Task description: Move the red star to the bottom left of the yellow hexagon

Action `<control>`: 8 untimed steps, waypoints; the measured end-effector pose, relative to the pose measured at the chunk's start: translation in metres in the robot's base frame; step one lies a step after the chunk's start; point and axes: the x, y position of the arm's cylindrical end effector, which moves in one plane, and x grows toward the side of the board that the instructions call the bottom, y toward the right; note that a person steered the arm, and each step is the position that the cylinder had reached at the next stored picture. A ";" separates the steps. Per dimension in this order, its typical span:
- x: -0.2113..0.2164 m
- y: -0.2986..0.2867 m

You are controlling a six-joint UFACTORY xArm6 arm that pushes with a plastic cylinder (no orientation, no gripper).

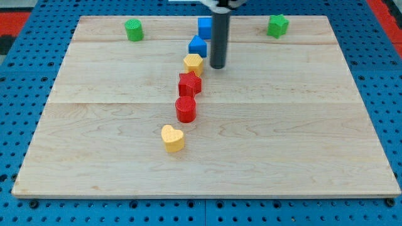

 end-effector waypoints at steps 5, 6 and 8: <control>0.069 -0.042; 0.070 -0.024; 0.054 -0.076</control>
